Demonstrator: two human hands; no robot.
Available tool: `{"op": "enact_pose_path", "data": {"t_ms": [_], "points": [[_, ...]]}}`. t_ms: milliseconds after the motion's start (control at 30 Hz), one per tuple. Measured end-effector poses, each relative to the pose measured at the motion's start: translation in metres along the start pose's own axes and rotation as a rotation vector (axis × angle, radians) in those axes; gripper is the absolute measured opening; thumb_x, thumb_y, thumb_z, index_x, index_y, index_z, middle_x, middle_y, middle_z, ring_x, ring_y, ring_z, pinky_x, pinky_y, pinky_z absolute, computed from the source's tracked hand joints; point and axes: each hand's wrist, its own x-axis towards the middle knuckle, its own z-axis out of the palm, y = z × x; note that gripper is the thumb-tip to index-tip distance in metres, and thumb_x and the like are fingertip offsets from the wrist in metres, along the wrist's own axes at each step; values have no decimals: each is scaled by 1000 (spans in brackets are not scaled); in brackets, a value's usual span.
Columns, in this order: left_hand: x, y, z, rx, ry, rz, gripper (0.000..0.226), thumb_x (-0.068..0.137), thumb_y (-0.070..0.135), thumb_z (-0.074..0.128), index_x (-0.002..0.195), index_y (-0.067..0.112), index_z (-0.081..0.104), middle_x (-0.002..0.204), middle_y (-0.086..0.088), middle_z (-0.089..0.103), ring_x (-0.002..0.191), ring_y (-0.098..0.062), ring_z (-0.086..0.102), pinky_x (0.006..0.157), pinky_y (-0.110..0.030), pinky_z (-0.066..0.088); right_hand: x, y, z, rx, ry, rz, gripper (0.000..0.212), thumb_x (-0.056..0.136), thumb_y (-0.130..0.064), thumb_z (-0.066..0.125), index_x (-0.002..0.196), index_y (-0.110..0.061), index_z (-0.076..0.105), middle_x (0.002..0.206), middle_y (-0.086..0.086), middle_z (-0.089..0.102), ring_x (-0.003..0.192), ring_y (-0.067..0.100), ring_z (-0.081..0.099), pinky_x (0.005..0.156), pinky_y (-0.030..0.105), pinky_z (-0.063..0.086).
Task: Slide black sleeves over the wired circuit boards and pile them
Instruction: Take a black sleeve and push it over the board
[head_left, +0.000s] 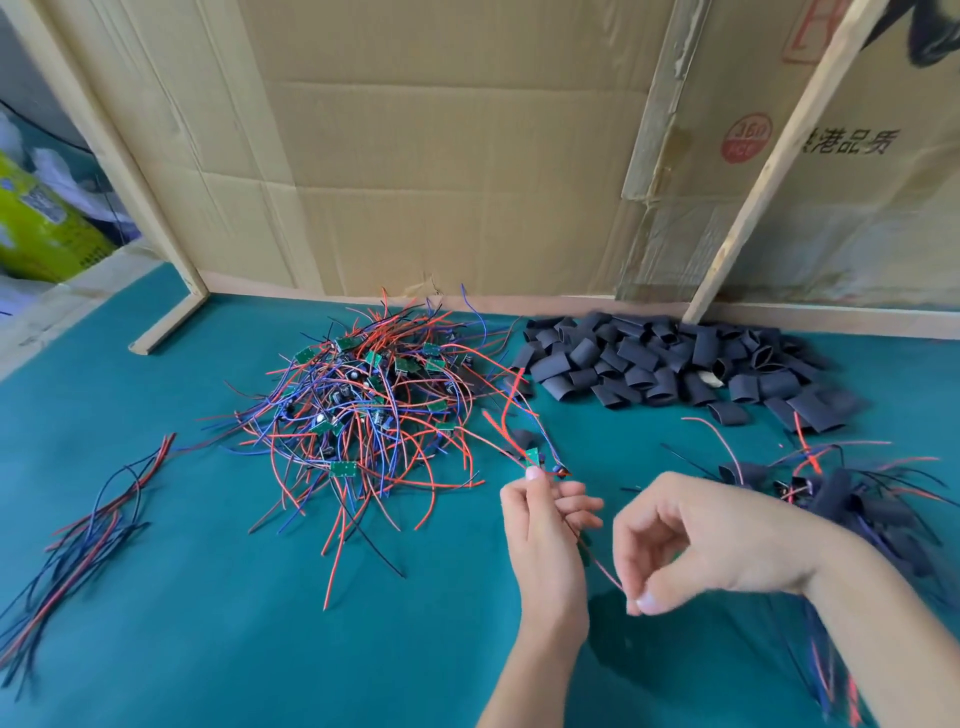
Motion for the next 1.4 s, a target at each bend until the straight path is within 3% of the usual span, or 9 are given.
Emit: {"op": "enact_pose_path", "data": {"t_ms": [100, 300, 400, 500, 800, 867, 1033, 1200, 1400], "points": [[-1, -2, -2, 100, 0, 43, 25, 110, 27, 44, 96, 7, 50, 87, -13, 69, 67, -21, 68, 63, -30, 55, 11, -5, -12, -4, -92, 59, 12, 83, -9, 80, 93, -15, 75, 91, 11, 79, 85, 18, 73, 80, 27, 55], [-6, -8, -1, 353, 34, 273, 22, 109, 18, 42, 89, 15, 49, 80, 2, 70, 70, -19, 66, 65, -26, 52, 58, 3, -27, -227, 345, 95, 29, 83, -9, 78, 104, -27, 70, 77, 6, 70, 62, 12, 56, 68, 31, 48], [-6, -10, -3, 436, 44, 342, 23, 108, 17, 44, 86, 18, 49, 81, -1, 67, 76, -21, 62, 67, -23, 47, 79, 10, -13, -269, 313, 108, 7, 83, -22, 65, 89, -24, 68, 71, 6, 65, 63, 15, 54, 67, 38, 48], [-6, -10, -2, 448, 45, 352, 24, 107, 17, 44, 84, 20, 48, 83, -3, 67, 78, -20, 64, 69, -22, 45, 85, 10, -13, -243, 362, 102, 14, 71, -33, 61, 68, -20, 65, 59, -3, 60, 60, 13, 49, 66, 33, 43], [-8, -11, -1, 437, 37, 319, 18, 107, 17, 45, 90, 16, 50, 91, 2, 70, 73, -10, 71, 68, -13, 44, 86, -31, -49, -191, 814, -124, 17, 89, -8, 72, 81, -19, 82, 67, -4, 73, 62, 4, 63, 61, 19, 48], [-8, -10, -1, 437, 27, 327, 19, 106, 18, 49, 88, 17, 52, 89, 2, 70, 74, -13, 71, 67, -12, 45, 102, -55, -45, -365, 741, -189, 18, 88, -5, 71, 95, -17, 83, 77, -10, 76, 72, 3, 66, 70, 23, 49], [-9, -11, -3, 487, -38, 349, 20, 101, 15, 62, 81, 15, 60, 80, 7, 66, 76, -23, 69, 69, -23, 51, 142, -89, -30, -521, 426, -165, 67, 84, 3, 66, 143, -27, 56, 132, -1, 68, 106, 19, 65, 99, 30, 50], [-10, -8, -4, 499, -87, 377, 28, 86, 8, 70, 64, 20, 56, 86, 7, 70, 83, -11, 67, 73, -15, 48, 152, -61, -41, -752, 553, 72, 24, 83, -5, 60, 81, -24, 73, 103, 7, 74, 102, 25, 67, 93, 37, 56], [-9, -10, -5, 544, -270, 337, 22, 72, 17, 67, 65, 23, 48, 72, 4, 67, 69, -11, 62, 67, -30, 50, 154, -28, -28, -865, 304, 236, 52, 73, -18, 83, 119, -36, 65, 124, 0, 60, 113, 26, 59, 95, 41, 53]]}}
